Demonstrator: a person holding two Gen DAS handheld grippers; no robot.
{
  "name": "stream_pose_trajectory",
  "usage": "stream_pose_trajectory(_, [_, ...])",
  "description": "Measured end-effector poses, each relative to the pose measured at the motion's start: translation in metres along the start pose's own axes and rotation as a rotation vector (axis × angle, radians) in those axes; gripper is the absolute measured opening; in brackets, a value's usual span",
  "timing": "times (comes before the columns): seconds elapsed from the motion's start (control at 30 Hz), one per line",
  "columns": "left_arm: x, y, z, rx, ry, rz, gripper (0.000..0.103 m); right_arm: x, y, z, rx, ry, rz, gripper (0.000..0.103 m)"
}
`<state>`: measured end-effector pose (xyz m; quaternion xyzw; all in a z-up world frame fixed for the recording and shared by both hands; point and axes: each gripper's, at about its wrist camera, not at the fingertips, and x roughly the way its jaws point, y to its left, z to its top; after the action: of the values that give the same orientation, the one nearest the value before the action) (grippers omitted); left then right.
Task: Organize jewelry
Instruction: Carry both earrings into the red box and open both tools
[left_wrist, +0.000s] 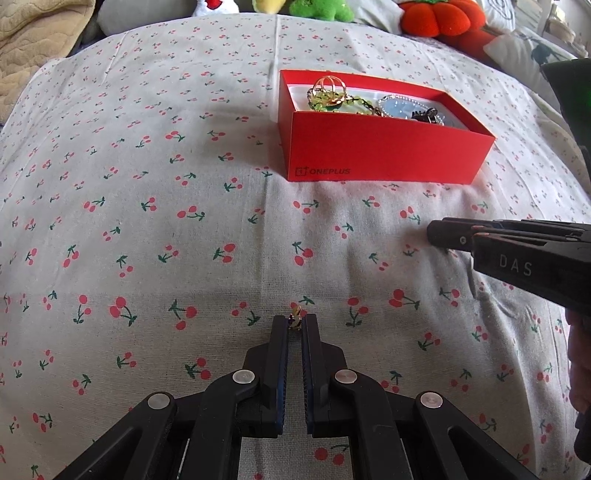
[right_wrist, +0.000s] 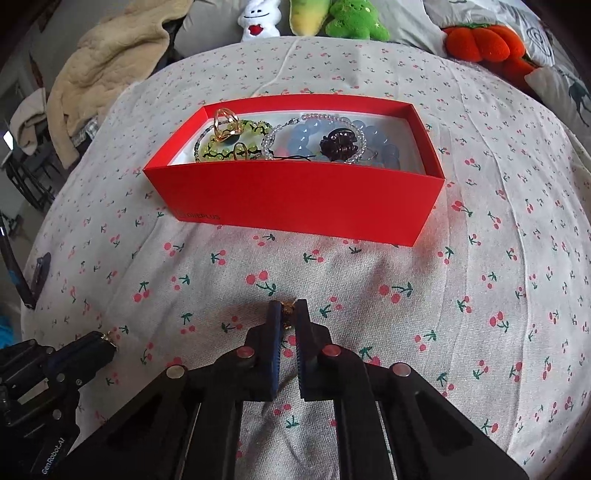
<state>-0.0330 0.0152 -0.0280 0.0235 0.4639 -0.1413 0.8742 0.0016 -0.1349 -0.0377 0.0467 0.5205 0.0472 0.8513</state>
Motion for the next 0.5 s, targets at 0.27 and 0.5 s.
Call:
stream_pose_trajectory(0.27, [-0.005,0.001,0.008,-0.031,0.001,-0.039,0.004,-0.025,-0.026,0.006,0.146,-0.010,0.134,0.007])
stream_pose_trajectory(0.5, [-0.012,-0.002,0.026,-0.039,-0.014,-0.068,0.004,-0.046,-0.034,0.011,0.165,-0.037,0.159,0.007])
